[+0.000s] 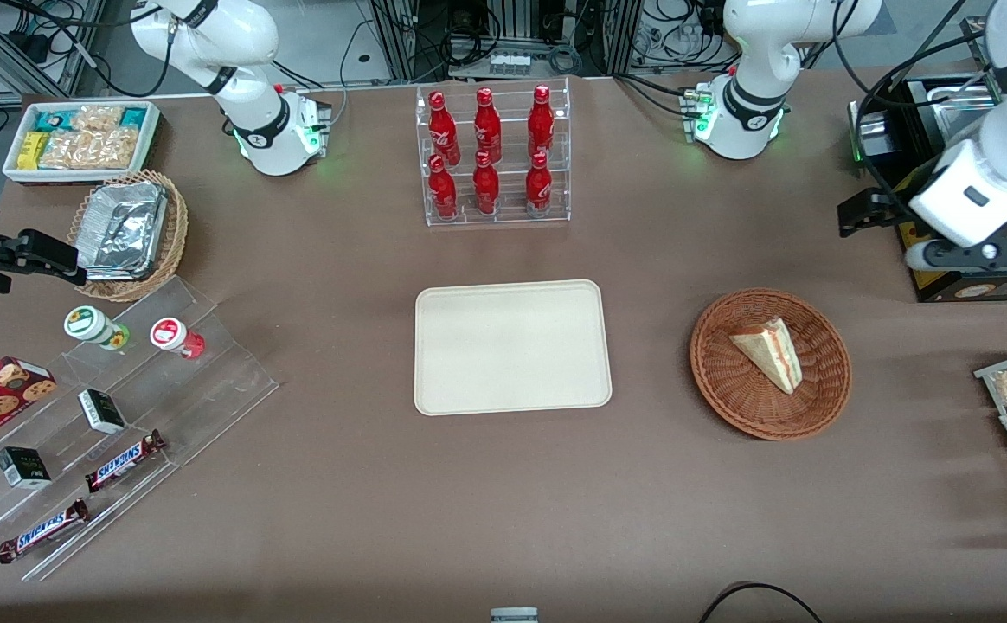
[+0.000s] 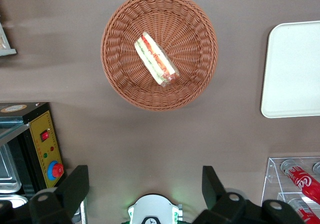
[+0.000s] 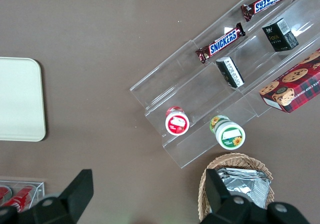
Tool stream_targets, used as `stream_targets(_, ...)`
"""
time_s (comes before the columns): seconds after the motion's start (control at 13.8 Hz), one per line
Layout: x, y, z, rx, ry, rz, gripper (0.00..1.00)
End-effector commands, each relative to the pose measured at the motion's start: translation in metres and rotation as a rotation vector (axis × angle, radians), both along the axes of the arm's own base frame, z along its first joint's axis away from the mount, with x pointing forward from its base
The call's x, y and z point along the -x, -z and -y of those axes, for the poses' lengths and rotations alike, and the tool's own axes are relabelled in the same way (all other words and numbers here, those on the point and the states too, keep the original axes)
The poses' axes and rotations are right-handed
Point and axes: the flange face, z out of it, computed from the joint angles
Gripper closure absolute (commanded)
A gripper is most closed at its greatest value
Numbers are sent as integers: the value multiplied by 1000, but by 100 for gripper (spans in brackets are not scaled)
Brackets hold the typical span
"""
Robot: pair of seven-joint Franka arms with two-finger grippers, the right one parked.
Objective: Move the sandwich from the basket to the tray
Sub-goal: 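Move the left gripper over the wicker basket toward the wrapped sandwich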
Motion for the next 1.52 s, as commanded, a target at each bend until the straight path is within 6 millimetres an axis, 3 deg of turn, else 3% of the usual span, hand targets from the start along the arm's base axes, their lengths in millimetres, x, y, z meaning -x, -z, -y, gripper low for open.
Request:
stream_targets(0.0, 6, -11, 1, 2, 13, -7, 0)
stream_targets(0.29, 2, 1, 3, -13, 6, -17, 0)
stream_targets(0.58, -4, 36, 2, -4, -8, -20, 0)
stream_targets(1.45, -18, 204, -7, -20, -149, 67, 0)
